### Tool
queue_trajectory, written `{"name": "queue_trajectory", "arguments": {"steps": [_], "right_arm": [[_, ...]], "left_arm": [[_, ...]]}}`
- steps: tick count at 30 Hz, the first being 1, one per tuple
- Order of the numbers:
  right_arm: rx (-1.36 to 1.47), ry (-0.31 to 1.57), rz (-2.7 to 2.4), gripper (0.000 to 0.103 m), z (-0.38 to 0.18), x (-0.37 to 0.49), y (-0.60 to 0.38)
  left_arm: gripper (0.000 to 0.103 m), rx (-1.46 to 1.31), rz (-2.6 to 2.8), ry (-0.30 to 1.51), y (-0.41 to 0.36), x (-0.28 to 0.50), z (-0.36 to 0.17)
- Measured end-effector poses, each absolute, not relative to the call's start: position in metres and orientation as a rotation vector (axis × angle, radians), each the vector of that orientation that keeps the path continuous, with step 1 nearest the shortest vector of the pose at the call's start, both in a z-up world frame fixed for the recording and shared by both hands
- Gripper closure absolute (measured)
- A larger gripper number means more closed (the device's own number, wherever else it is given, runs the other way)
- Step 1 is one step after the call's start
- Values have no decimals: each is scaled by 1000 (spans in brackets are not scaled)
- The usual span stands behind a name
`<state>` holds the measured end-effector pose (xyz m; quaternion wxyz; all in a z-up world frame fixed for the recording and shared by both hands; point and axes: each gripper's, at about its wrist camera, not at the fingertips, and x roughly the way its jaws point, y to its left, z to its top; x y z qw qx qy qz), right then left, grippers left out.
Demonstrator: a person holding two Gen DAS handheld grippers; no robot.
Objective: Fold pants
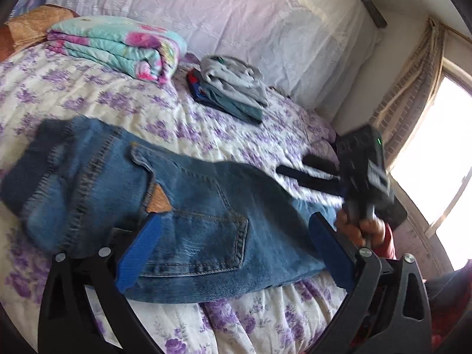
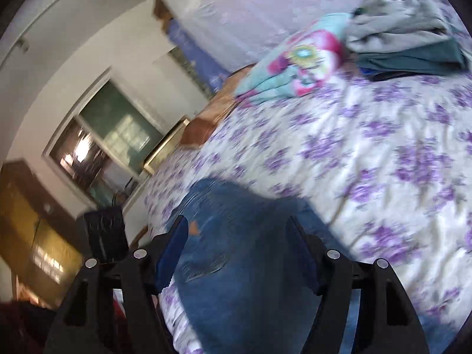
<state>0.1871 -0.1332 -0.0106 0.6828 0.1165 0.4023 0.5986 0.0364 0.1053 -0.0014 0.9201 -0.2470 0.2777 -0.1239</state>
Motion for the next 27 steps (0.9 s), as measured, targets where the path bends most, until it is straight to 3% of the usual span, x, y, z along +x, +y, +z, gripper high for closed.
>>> {"name": "queue_trajectory", "arguments": {"steps": [4, 6, 8, 11, 13, 17, 22, 27], "right_arm": [[235, 1109, 1256, 32, -60, 206, -115], [295, 1124, 1239, 48, -63, 214, -122], [334, 1113, 1224, 48, -57, 216, -132], [292, 1000, 1207, 33, -40, 195, -150], [291, 971, 1236, 33, -36, 180, -160], [170, 949, 1178, 16, -49, 164, -169], [59, 875, 1164, 12, -50, 146, -151], [84, 818, 1123, 8, -46, 141, -161]], "left_arm": [[6, -548, -114, 563, 136, 30, 2], [6, -593, -77, 614, 155, 36, -10], [7, -652, -126, 624, 168, 40, -22], [7, -624, -106, 616, 167, 39, -15], [7, -625, -94, 591, 166, 35, -5], [7, -569, -62, 547, 159, 31, 16], [6, -482, 151, 710, 167, 62, -21], [6, -375, 256, 676, 145, 58, -9]]}}
